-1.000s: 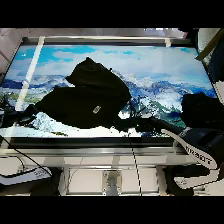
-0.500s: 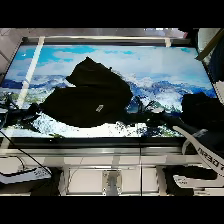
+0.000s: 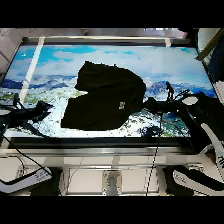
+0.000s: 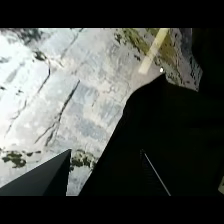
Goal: Fold the clothes and pants, and hang the long-sleeved shirts on hangers.
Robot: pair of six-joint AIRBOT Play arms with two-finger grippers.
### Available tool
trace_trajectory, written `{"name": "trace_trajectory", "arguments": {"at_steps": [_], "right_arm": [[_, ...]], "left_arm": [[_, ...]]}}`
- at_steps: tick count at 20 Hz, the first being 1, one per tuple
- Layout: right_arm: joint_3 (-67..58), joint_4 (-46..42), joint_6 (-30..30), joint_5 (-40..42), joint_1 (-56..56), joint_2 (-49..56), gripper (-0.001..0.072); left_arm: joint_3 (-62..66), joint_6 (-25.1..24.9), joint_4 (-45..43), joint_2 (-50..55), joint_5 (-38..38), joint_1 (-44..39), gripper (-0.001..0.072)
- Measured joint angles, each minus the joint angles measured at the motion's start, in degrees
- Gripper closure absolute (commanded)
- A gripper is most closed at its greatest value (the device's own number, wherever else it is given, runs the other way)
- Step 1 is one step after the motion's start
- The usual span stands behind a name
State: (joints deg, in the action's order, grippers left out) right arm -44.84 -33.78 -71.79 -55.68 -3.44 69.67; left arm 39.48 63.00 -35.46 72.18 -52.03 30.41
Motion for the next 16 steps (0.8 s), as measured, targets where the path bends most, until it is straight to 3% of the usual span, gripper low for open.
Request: {"name": "trace_trajectory", "arguments": {"at_steps": [5, 8, 12, 16], "right_arm": [[-3.5, -11.3, -4.2, -4.9, -1.0, -1.8, 0.0198], [-3.2, -22.1, -8.3, -8.7, -1.2, -6.3, 0.018], [0.8, -30.9, -10.6, -13.8, -1.2, -14.6, 0.0181], [4.7, -34.1, -11.4, -16.5, -1.2, -21.4, 0.0181]], "left_arm": [[-7.1, -5.0, 1.2, -4.3, -1.8, -5.7, 0.0198], [-8.4, -6.6, -2.0, -6.3, -3.8, -10.9, 0.0232], [-8.7, -4.9, -9.0, -10.4, -5.5, -11.9, 0.0241], [-8.1, -0.2, -18.8, -21.0, -8.5, -5.6, 0.024]]}}
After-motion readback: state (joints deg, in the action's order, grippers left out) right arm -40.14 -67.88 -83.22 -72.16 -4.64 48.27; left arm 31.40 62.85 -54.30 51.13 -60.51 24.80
